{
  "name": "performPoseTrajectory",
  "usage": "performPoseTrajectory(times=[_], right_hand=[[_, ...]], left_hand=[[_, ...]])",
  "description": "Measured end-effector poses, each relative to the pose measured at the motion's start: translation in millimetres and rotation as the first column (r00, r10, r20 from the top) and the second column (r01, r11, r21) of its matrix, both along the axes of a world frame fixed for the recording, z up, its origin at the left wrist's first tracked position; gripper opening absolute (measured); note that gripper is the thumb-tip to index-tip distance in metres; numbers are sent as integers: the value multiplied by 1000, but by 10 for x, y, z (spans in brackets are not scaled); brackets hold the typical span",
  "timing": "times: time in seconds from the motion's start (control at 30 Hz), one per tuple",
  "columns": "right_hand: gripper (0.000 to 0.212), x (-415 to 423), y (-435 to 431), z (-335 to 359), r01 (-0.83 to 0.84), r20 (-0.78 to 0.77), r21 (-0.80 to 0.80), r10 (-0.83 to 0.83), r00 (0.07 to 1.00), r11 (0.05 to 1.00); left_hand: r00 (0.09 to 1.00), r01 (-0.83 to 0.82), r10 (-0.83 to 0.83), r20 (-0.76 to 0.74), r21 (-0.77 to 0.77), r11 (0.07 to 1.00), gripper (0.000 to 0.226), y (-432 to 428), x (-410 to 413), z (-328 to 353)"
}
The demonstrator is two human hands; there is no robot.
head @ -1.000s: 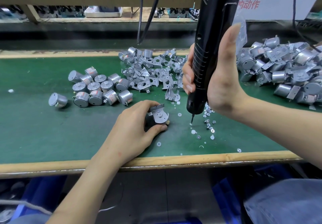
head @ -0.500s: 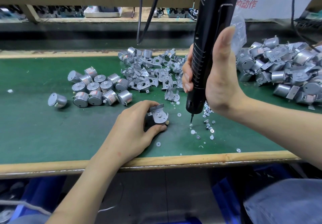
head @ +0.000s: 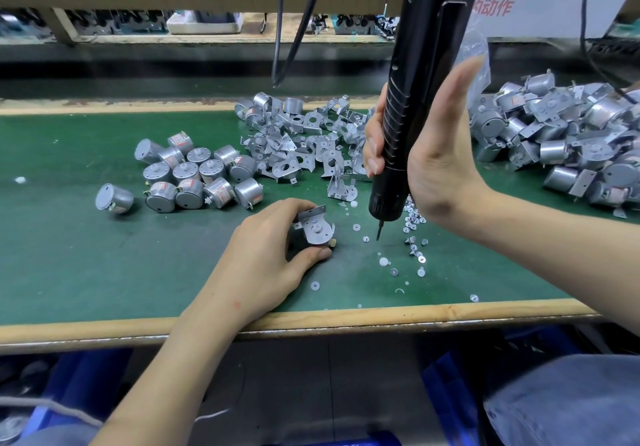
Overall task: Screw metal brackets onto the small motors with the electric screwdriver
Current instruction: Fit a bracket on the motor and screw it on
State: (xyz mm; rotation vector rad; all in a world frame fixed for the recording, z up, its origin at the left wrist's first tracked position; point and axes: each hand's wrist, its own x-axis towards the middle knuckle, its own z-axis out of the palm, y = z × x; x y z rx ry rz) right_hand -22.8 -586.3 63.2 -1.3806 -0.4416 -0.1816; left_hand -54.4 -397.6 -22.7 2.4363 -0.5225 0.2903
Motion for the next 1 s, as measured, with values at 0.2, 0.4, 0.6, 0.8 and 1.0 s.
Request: performPoseTrajectory(times=[0.2,0.4,0.6,0.8,1.0], right_hand=[[84,-7,-3,-1,-99,-56,32,100,993,995],[82,-28,-18,-19,-108,-31,36,109,994,993],[79,-8,23,-42,-9,6,-6,9,1000,1000],[69,5,70,-87,4,15,-35,-4,1000,999],[69,17,63,-80,-5,13,-15,5,1000,1000]], left_hand=[[1000,0,0,-2,0,1000,45,2,6,-1],[1000,-2,2,-2,-7,1000,44,3,10,-5],[1000,-4,4,2,2,1000,46,-6,5,3],[1000,-3,3,-4,-2,1000,44,-6,-2,4],[1000,-8,8,-17,-5,1000,45,-7,-5,6]])
